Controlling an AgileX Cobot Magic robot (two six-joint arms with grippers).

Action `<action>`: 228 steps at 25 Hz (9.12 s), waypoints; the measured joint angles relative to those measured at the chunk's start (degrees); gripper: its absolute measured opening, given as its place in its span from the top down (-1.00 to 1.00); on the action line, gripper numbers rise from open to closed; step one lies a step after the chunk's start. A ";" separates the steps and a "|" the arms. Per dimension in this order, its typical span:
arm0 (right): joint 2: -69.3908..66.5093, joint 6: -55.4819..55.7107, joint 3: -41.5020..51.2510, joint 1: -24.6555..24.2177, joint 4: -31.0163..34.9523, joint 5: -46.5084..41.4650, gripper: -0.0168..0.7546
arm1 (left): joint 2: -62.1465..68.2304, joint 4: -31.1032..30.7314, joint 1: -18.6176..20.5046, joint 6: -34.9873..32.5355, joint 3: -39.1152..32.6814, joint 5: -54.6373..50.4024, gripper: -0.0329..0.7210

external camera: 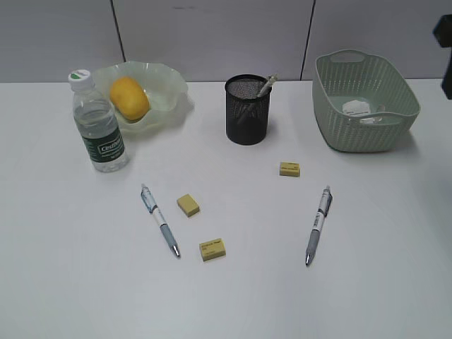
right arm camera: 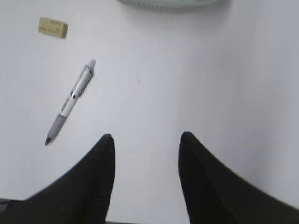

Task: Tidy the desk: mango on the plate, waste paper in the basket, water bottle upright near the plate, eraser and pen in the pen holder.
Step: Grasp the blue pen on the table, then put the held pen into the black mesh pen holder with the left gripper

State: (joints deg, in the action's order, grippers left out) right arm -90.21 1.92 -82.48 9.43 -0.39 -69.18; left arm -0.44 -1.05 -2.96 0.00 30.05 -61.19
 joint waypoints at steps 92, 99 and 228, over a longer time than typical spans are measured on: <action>90.70 -1.92 53.60 -3.72 1.70 9.44 0.01 | 71.48 14.31 -10.30 28.40 15.24 2.02 -0.65; 90.70 -1.92 53.60 -3.72 1.70 9.44 0.01 | 84.06 22.21 -17.74 30.05 21.44 11.20 -0.65; 90.70 -1.92 53.60 -3.72 1.70 9.49 0.01 | 105.32 9.46 -29.00 11.43 44.05 22.07 0.55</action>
State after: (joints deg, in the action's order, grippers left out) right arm 0.49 0.00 -28.89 5.71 1.31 -59.68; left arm 104.88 8.40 -31.96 11.43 74.10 -39.13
